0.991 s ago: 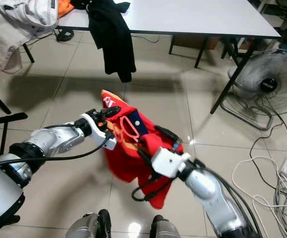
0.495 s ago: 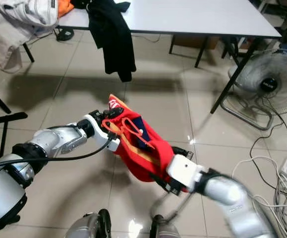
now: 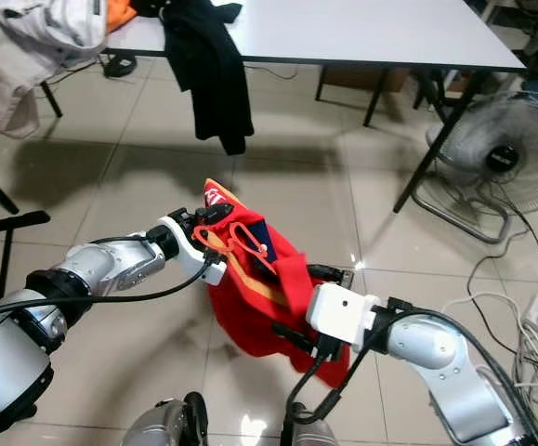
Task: Hang hanger
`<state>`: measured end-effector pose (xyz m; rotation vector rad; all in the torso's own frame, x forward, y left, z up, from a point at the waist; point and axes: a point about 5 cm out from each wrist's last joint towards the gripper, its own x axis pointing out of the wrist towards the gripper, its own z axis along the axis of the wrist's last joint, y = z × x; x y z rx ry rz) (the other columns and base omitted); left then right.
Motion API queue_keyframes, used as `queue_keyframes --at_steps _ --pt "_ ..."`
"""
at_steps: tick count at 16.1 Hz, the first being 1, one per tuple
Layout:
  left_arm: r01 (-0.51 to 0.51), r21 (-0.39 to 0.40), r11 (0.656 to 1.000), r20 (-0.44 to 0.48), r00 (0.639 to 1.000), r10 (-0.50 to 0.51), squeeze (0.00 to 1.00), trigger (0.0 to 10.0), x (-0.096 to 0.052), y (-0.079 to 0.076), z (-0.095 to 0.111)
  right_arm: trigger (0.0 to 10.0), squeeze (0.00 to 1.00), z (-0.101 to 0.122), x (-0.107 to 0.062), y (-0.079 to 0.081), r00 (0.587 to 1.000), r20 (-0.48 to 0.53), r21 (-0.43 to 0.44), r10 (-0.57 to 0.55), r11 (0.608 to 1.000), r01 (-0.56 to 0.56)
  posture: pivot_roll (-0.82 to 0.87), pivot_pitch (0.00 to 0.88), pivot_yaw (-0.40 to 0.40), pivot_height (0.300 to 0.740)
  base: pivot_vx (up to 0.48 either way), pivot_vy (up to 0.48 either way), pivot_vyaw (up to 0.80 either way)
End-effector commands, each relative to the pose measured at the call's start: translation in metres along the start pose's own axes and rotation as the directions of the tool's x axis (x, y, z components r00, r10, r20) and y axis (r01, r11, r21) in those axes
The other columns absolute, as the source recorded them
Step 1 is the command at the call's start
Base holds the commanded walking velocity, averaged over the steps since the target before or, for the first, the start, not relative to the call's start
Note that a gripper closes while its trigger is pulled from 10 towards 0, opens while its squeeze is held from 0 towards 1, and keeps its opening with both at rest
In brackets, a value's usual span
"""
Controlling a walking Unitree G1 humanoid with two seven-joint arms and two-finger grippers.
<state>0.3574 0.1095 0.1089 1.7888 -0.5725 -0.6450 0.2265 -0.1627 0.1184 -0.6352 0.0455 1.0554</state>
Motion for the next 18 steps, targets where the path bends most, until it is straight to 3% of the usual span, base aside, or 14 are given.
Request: queue_keyframes --at_steps 1,5,6,7,8,9,10,11,12,14,15,16,18 --pt "-0.032 0.001 0.999 -0.005 0.999 0.032 0.0 10.0 0.002 0.005 -0.001 10.0 0.0 0.003 0.0 -0.001 1.0 0.011 -0.029 -0.002 1.0 0.002 -0.18 0.13 -0.026 0.74 0.0 0.0 0.0" --pt "-0.01 -0.017 1.0 -0.008 1.0 0.01 0.0 10.0 -0.002 -0.001 -0.001 10.0 0.0 0.001 -0.001 0.01 0.995 -0.043 0.008 0.09 0.996 -0.09 -0.18 0.137 -0.022 0.74 0.0 0.0 0.0" --pt "-0.017 -0.069 0.998 -0.028 0.999 0.015 0.0 10.0 -0.003 -0.002 -0.001 10.0 0.0 0.001 -0.001 0.008 0.998 -0.035 0.012 0.049 0.999 -0.048 -0.18 0.137 -0.022 0.74 0.0 0.0 0.0" --pt "-0.044 -0.296 0.954 -0.105 0.994 0.013 0.0 10.0 -0.005 -0.005 -0.003 10.0 0.0 -0.002 0.001 0.008 1.0 -0.017 0.083 -0.008 0.996 0.009 -0.18 0.14 -0.016 0.74 0.0 0.0 0.0" --pt "-0.107 -0.517 0.849 -0.189 0.982 0.009 0.0 10.0 -0.007 -0.008 -0.006 10.0 0.0 -0.004 0.005 0.007 0.997 -0.006 0.147 -0.071 0.987 0.071 -0.18 0.14 -0.016 0.74 0.0 0.0 0.0" --pt "-0.156 -0.627 0.763 -0.243 0.97 -0.001 0.0 10.0 -0.009 -0.01 -0.009 10.0 0.0 -0.005 0.009 0.005 0.992 0.004 0.184 -0.124 0.976 0.121 -0.18 0.141 -0.016 0.74 0.0 0.0 0.0" --pt "-0.178 -0.659 0.731 -0.263 0.965 -0.003 0.0 10.0 -0.01 -0.011 -0.01 10.0 0.0 -0.005 0.011 0.004 0.989 0.011 0.202 -0.15 0.969 0.145 -0.18 0.141 -0.016 0.74 0.0 0.0 0.0" --pt "-0.22 -0.724 0.654 -0.293 0.956 -0.002 0.0 10.0 -0.01 -0.011 -0.01 10.0 0.0 -0.006 0.016 0.002 0.981 0.02 0.233 -0.191 0.956 0.181 -0.18 0.141 -0.016 0.74 0.0 0.0 0.0" --pt "-0.306 -0.845 0.438 -0.343 0.939 -0.004 0.0 10.0 -0.008 -0.01 -0.008 10.0 0.09 -0.011 0.02 -0.002 0.969 0.015 0.257 -0.245 0.938 0.233 -0.18 0.143 -0.016 0.74 0.0 0.0 0.72" --pt "-0.368 -0.908 0.2 -0.375 0.927 0.003 0.0 10.0 -0.007 -0.01 -0.004 10.0 0.16 -0.017 0.023 -0.003 0.948 0.007 0.318 -0.317 0.9 0.298 -0.18 0.143 -0.014 0.74 0.0 0.0 0.64" --pt "-0.375 -0.921 0.101 -0.376 0.926 0.009 0.0 10.0 -0.01 -0.015 0.004 10.0 0.16 -0.024 0.027 0.001 0.939 -0.017 0.335 -0.344 0.883 0.33 -0.17 0.144 -0.006 0.74 0.0 0.0 0.62" --pt "-0.366 -0.928 0.074 -0.366 0.93 0.013 0.0 10.0 -0.014 -0.019 0.01 10.0 0.16 -0.027 0.031 0.005 0.934 -0.023 0.35 -0.355 0.873 0.341 -0.17 0.144 -0.006 0.74 0.0 0.0 0.61" --pt "-0.354 -0.933 0.064 -0.355 0.935 -0.003 0.0 10.0 -0.019 -0.025 0.012 10.0 0.16 -0.024 0.037 0.006 0.933 -0.005 0.368 -0.359 0.867 0.335 -0.16 0.145 -0.003 0.74 0.0 0.0 0.59"
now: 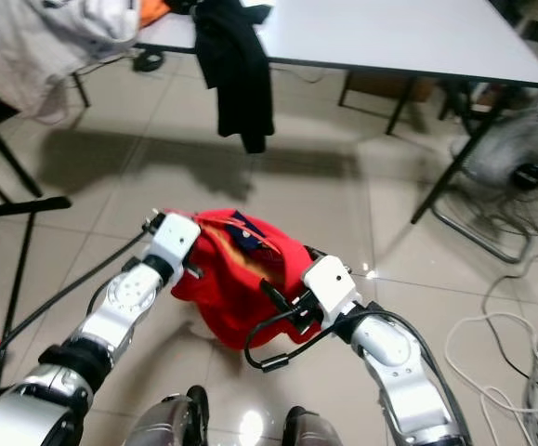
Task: Hang hanger
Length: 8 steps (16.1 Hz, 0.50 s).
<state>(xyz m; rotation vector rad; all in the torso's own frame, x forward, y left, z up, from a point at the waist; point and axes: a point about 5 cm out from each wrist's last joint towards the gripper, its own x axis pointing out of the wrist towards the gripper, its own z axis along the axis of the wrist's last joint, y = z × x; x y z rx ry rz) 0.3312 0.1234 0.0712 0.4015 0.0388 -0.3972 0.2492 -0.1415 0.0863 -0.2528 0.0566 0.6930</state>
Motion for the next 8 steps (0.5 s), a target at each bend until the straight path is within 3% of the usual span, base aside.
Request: queue_keyframes --at_steps 1,3,8 --pt "-0.015 -0.036 0.999 0.052 0.998 0.017 0.0 10.0 0.002 0.004 0.011 10.0 0.16 -0.001 0.0 0.001 1.0 -0.002 0.0 0.002 1.0 -0.002 -0.16 0.144 -0.003 0.74 0.0 0.0 0.56" --pt "0.003 -0.024 1.0 0.061 0.998 -0.002 0.0 10.0 0.001 0.001 0.013 10.0 0.16 0.0 0.001 0.0 1.0 0.004 -0.005 0.007 1.0 -0.007 -0.16 0.139 -0.005 0.74 0.0 0.0 0.53" --pt "0.078 0.196 0.978 0.119 0.988 -0.103 0.0 10.0 -0.004 -0.016 0.024 10.0 0.16 0.004 0.004 0.001 0.999 0.028 -0.001 0.039 0.999 -0.039 -0.15 0.123 -0.02 0.74 0.0 0.0 0.49"
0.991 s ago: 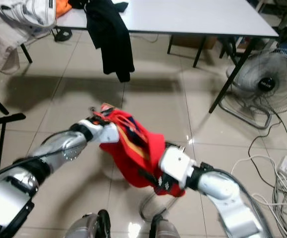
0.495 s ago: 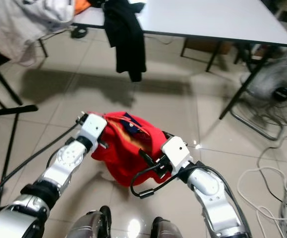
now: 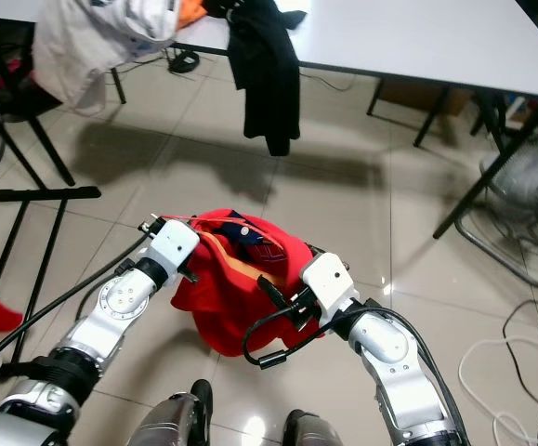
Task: Hang hanger
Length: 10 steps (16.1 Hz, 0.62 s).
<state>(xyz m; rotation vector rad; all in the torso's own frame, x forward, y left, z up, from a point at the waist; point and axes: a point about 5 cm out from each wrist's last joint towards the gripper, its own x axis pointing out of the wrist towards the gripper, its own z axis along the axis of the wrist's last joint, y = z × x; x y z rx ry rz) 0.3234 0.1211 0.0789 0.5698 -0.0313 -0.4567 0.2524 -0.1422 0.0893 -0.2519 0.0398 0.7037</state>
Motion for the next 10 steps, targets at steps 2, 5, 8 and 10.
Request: queue_keyframes --at_steps 2,5,8,10 --pt "0.108 0.171 0.979 0.1 0.987 -0.127 0.0 10.0 0.001 -0.019 0.019 10.0 0.16 0.006 0.004 -0.003 0.999 0.041 0.085 0.009 0.996 -0.012 -0.15 0.116 -0.024 0.74 0.0 0.0 0.45" --pt "0.095 -0.036 0.995 -0.036 0.995 -0.096 0.0 10.0 -0.008 -0.019 -0.004 10.0 0.17 0.007 0.007 -0.011 0.998 0.058 0.155 -0.037 0.988 0.028 -0.14 0.105 -0.019 0.74 0.0 0.0 0.43" --pt "-0.121 -0.44 0.89 -0.146 0.987 0.062 0.0 10.0 -0.02 -0.012 -0.019 10.0 0.18 -0.009 0.01 -0.017 0.993 0.018 0.253 -0.119 0.961 0.111 -0.13 0.097 -0.012 0.74 0.0 0.0 0.41" --pt "-0.131 -0.384 0.914 -0.108 0.99 0.096 0.0 10.0 -0.023 -0.013 -0.012 10.0 0.19 -0.016 0.012 -0.013 0.99 -0.004 0.29 -0.139 0.948 0.134 -0.12 0.099 -0.005 0.74 0.0 0.0 0.41"
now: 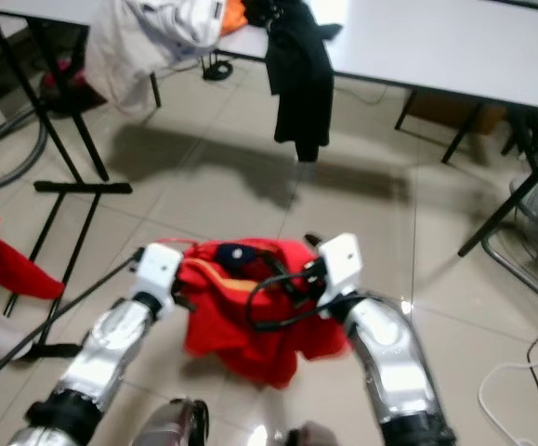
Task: Hang hanger
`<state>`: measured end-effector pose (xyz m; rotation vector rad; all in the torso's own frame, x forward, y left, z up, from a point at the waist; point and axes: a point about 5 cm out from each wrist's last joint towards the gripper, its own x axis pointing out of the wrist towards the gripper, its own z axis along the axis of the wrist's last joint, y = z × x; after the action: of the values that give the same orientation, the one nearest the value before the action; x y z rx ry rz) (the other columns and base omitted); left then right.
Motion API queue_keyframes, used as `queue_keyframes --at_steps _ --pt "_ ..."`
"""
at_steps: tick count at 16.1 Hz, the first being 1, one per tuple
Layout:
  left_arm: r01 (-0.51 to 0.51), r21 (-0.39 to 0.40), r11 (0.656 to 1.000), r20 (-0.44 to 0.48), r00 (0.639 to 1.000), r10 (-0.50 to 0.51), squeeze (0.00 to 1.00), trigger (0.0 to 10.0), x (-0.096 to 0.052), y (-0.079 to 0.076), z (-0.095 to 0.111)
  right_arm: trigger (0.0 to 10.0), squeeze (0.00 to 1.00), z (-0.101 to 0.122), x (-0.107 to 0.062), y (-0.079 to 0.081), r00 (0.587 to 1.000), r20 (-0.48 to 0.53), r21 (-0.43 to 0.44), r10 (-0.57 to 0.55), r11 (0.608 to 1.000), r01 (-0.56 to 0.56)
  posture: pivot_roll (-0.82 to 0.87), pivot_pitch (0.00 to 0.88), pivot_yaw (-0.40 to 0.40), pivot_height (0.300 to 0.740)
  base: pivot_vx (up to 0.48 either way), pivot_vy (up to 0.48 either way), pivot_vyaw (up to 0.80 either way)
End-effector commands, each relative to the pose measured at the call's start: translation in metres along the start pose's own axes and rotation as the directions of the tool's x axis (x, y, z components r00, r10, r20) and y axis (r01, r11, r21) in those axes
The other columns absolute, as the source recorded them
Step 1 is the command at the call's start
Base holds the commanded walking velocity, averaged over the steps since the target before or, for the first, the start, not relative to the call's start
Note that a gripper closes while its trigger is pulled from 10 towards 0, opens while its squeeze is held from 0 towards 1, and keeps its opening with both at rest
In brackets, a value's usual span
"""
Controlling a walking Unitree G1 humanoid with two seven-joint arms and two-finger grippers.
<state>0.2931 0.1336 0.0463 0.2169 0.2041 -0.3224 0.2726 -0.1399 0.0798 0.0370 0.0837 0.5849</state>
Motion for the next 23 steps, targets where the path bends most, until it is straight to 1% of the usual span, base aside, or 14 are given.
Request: queue_keyframes --at_steps 1,2,4,5,7,10,12,13,14,16,18,20,21,23 --pt "-0.029 0.017 0.999 0.104 0.994 0.027 0.0 10.0 0.003 -0.002 0.022 10.0 0.19 -0.008 -0.004 -0.003 0.999 -0.028 0.01 -0.028 1.0 0.028 -0.12 0.1 -0.003 0.74 0.0 -0.472 0.41" --pt "-0.026 0.013 1.0 0.102 0.994 0.025 0.0 10.0 0.003 -0.003 0.023 10.0 0.19 -0.009 -0.003 -0.002 0.999 -0.03 0.012 -0.026 1.0 0.026 -0.11 0.099 -0.001 0.74 0.0 -0.48 0.41" --pt "-0.015 0.035 0.999 0.106 0.994 0.012 0.0 10.0 0.002 -0.006 0.027 10.0 0.19 -0.013 0.0 -0.001 0.999 -0.037 0.022 -0.022 0.999 0.023 -0.11 0.099 0.005 0.74 0.0 -0.48 0.41" --pt "-0.01 0.068 0.998 0.114 0.993 0.002 0.0 10.0 0.002 -0.007 0.029 10.0 0.19 -0.014 0.002 0.0 0.999 -0.037 0.022 -0.017 1.0 0.018 -0.11 0.098 0.005 0.74 0.0 -0.472 0.41" --pt "-0.003 0.101 0.995 0.118 0.993 -0.009 0.0 10.0 0.003 -0.009 0.033 10.0 0.19 -0.013 0.004 0.001 0.999 -0.035 0.016 -0.005 1.0 0.006 -0.11 0.098 0.006 0.74 0.0 -0.472 0.41" --pt "-0.002 0.112 0.994 0.106 0.994 -0.01 0.0 10.0 0.003 -0.01 0.034 10.0 0.19 -0.012 0.007 0.001 1.0 -0.027 0.015 0.002 1.0 -0.002 -0.11 0.098 0.007 0.74 0.0 -0.472 0.41" --pt "-0.048 0.085 0.995 0.05 0.998 0.044 0.0 10.0 0.003 -0.003 0.026 10.0 0.19 -0.009 0.009 -0.001 1.0 -0.014 0.034 -0.002 0.999 0.002 -0.11 0.105 0.004 0.74 0.0 -0.472 0.41" --pt "-0.092 0.066 0.994 0.021 0.996 0.091 0.0 10.0 0.003 0.002 0.021 10.0 0.19 -0.008 0.011 -0.002 1.0 -0.009 0.044 -0.004 0.999 0.005 -0.11 0.106 0.002 0.74 0.0 -0.472 0.41" --pt "-0.108 0.061 0.992 0.012 0.994 0.107 0.0 10.0 0.003 0.004 0.019 10.0 0.19 -0.008 0.011 -0.002 1.0 -0.006 0.049 -0.005 0.999 0.006 -0.11 0.107 0.0 0.74 0.0 -0.472 0.41" --pt "-0.15 0.055 0.987 -0.022 0.988 0.152 0.0 10.0 0.002 0.01 0.014 10.0 0.2 -0.007 0.016 -0.002 1.0 -0.003 0.061 -0.009 0.998 0.01 -0.1 0.112 -0.006 0.74 0.0 0.0 0.41" --pt "-0.187 0.019 0.982 -0.024 0.982 0.187 0.0 10.0 0.0 0.013 0.012 10.0 0.21 -0.009 0.019 0.0 1.0 -0.004 0.088 -0.016 0.996 0.017 -0.1 0.116 -0.012 0.74 0.0 0.0 0.41" --pt "-0.238 -0.05 0.97 -0.027 0.971 0.237 0.0 10.0 -0.004 0.018 0.009 10.0 0.27 -0.015 0.022 0.003 1.0 -0.026 0.115 -0.009 0.993 0.012 -0.09 0.121 -0.014 0.74 0.0 0.0 0.4" --pt "-0.248 -0.055 0.967 -0.024 0.969 0.247 0.0 10.0 -0.005 0.02 0.008 10.0 0.26 -0.016 0.023 0.004 0.999 -0.032 0.118 -0.006 0.993 0.01 -0.09 0.124 -0.015 0.74 0.0 0.0 0.4" --pt "-0.257 -0.028 0.966 -0.019 0.966 0.256 0.0 10.0 -0.006 0.021 0.009 10.0 0.21 -0.017 0.025 0.004 0.999 -0.039 0.105 -0.032 0.994 0.036 -0.09 0.126 -0.015 0.74 0.0 0.0 0.0"
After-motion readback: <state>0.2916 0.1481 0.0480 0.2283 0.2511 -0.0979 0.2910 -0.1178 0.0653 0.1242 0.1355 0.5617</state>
